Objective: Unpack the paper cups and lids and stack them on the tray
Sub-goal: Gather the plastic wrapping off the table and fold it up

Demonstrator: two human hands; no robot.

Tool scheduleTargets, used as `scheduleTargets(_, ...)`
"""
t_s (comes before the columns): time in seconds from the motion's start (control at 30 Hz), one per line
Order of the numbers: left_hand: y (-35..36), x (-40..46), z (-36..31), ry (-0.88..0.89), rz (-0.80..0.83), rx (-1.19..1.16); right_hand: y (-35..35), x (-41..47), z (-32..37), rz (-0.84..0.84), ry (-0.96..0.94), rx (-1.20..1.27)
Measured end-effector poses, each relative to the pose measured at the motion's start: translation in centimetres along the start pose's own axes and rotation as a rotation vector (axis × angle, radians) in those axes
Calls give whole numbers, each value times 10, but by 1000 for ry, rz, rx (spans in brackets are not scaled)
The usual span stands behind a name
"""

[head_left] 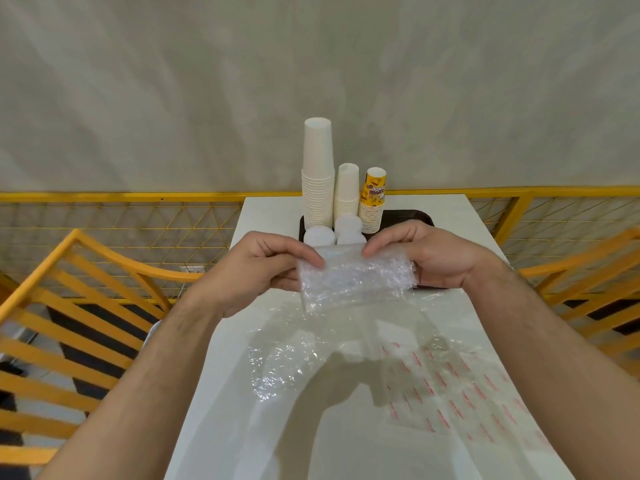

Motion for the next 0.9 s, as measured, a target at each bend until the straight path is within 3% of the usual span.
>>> scheduleTargets(0.3,10,-9,-13,21,60,111,1,-2,9,44,-54,-69)
scheduleTargets(0.5,6,-11,-12,-1,112,-15,1,0,10,68,-55,-90)
scheduleTargets(0.6,8,-13,-3,-4,44,-164,-1,0,15,52,-64,-95)
scheduleTargets(0.77,19,-16,11,7,-118,-198,-9,1,16,36,-69,-94)
scheduleTargets(0.9,12,-19,1,7,-150,-57,-10,3,14,36,-78,-124)
Point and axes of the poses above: each hand's wrist, its own x-axis towards the middle knuckle, its own y-axis out of the palm, z = x × y, the point moved 9 cm from there along x, towards the middle knuckle, and after that the axes turned 6 degrees about -x, right-handed, at the moved point
